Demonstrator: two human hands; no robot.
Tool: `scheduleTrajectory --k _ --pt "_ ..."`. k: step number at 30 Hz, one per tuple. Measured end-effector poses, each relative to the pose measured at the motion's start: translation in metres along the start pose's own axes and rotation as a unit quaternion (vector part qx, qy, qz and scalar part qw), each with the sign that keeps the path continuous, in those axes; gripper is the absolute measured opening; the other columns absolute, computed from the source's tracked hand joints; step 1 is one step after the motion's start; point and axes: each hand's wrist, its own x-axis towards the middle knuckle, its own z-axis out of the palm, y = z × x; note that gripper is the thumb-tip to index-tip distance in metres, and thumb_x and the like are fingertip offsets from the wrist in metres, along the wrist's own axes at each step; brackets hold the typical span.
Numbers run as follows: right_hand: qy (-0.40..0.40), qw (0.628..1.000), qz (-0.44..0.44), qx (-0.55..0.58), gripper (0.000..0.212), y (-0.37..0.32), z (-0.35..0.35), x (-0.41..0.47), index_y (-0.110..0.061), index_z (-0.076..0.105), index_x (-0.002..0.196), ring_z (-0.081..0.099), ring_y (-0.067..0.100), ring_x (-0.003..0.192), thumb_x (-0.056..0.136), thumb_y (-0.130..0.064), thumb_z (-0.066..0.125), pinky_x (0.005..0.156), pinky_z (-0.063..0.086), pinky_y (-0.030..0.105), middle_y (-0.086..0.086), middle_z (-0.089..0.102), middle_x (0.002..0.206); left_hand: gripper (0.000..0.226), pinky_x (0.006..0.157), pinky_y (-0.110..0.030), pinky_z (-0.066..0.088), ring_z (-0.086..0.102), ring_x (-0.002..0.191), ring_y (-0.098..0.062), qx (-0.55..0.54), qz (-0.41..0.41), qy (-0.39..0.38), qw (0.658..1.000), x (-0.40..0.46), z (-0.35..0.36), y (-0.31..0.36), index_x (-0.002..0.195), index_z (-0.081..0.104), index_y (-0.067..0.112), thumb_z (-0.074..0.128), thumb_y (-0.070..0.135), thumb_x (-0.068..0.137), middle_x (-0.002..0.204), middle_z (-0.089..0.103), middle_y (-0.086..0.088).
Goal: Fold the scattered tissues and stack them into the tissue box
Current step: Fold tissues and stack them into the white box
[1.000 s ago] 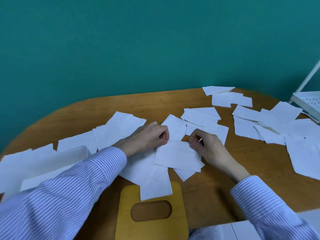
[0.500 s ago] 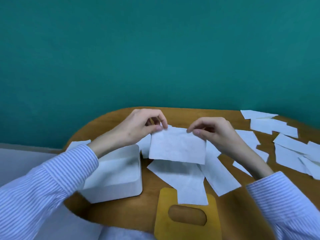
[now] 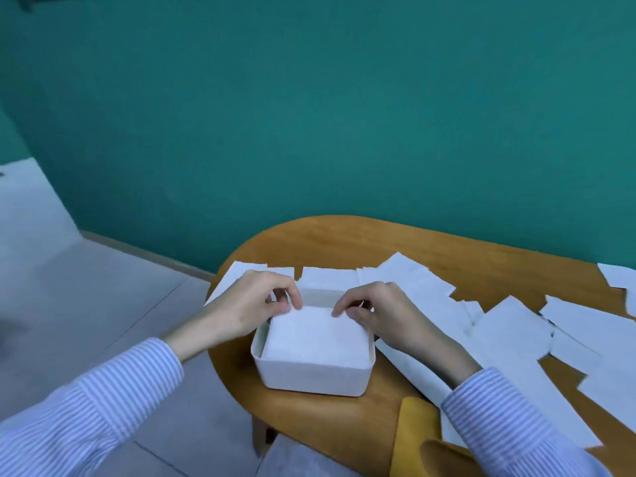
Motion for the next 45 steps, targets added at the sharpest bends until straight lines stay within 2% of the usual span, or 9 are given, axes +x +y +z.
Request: scheduleTrajectory --k 7,10,16,20,29,32,38,41,45 --pt "0.052 0.994 -0.034 -0.085 0.025 0.007 0.019 0.002 -0.034 0.075 0.090 0.058 0.006 0.084 0.091 -0.013 0.062 0.092 0.043 0.037 -0.017 0.070 0.091 0.023 0.079 -0.022 0.040 0.053 0.096 -0.005 0.105 0.043 0.019 0.993 -0.004 0.019 -0.015 0.097 0.068 0.038 0.061 0.015 0.097 0.101 0.058 0.013" --pt "0.058 0.988 -0.066 -0.125 0.020 0.012 0.021 -0.008 -0.042 0.071 0.102 0.049 0.000 0.100 0.091 -0.027 0.065 0.098 0.030 0.031 -0.025 0.064 0.110 0.023 0.091 -0.027 0.036 0.044 0.111 -0.008 0.174 0.100 0.051 0.978 -0.011 0.023 -0.012 0.117 0.067 0.038 0.060 0.026 0.098 0.120 0.053 0.017" --pt "-0.054 0.979 -0.040 -0.193 0.037 0.003 0.013 -0.018 -0.042 0.060 0.128 0.042 0.001 0.128 0.091 -0.043 0.063 0.113 0.009 0.029 -0.025 0.053 0.135 0.044 0.110 -0.037 0.035 0.043 0.136 -0.009 0.178 0.096 -0.095 0.975 -0.013 0.029 -0.001 0.141 0.053 0.039 0.060 0.040 0.098 0.149 0.048 0.017" --pt "-0.111 0.954 -0.017 -0.277 0.034 -0.006 0.019 -0.010 -0.030 0.061 0.123 0.045 0.014 0.122 0.090 -0.040 0.059 0.105 0.011 0.030 -0.014 0.059 0.129 0.050 0.113 -0.038 0.031 0.043 0.138 -0.014 0.225 0.084 -0.150 0.959 -0.005 0.030 0.001 0.147 0.045 0.041 0.058 0.044 0.099 0.155 0.041 0.017" --pt "-0.154 0.942 0.013 -0.298 0.041 -0.017 0.020 -0.002 -0.038 0.059 0.131 0.046 0.019 0.127 0.091 -0.035 0.064 0.114 0.018 0.039 -0.009 0.058 0.133 0.050 0.109 -0.037 0.030 0.044 0.133 -0.017 0.270 0.066 -0.208 0.938 -0.002 0.027 0.011 0.152 0.037 0.040 0.049 0.043 0.103 0.159 0.035 0.016" --pt "-0.117 0.957 -0.019 -0.264 0.034 -0.015 0.013 -0.012 -0.036 0.061 0.127 0.042 0.019 0.132 0.093 -0.036 0.059 0.108 0.024 0.037 -0.005 0.052 0.140 0.042 0.106 -0.037 0.032 0.045 0.134 -0.016 0.256 0.070 -0.144 0.953 -0.006 0.026 0.020 0.144 0.048 0.042 0.048 0.044 0.102 0.156 0.040 0.015" --pt "0.121 0.967 -0.026 -0.222 0.031 0.001 -0.011 -0.077 -0.037 0.061 0.128 0.047 0.017 0.130 0.098 -0.036 0.055 0.104 0.036 0.037 -0.010 0.052 0.141 0.041 0.110 -0.027 0.029 0.036 0.141 -0.005 0.156 0.100 0.077 0.980 -0.016 0.058 0.070 0.145 0.048 0.038 0.043 0.040 0.105 0.153 0.044 0.016" --pt "0.194 0.946 0.018 -0.260 0.028 0.024 -0.016 -0.121 -0.033 0.067 0.119 0.057 0.019 0.119 0.093 -0.034 0.055 0.092 0.048 0.038 -0.007 0.061 0.131 0.038 0.103 -0.029 0.038 0.047 0.134 -0.008 0.109 0.148 0.112 0.977 -0.020 0.094 0.099 0.137 0.058 0.033 0.045 0.037 0.101 0.142 0.057 0.012" --pt "0.182 0.935 0.103 -0.286 0.028 0.063 -0.011 -0.170 -0.030 0.070 0.115 0.061 0.021 0.116 0.087 -0.028 0.073 0.088 0.052 0.040 -0.004 0.065 0.126 0.036 0.099 -0.033 0.049 0.059 0.124 -0.012 0.089 0.190 0.097 0.973 -0.011 0.153 0.133 0.131 0.065 0.028 0.054 0.032 0.097 0.133 0.065 0.008"
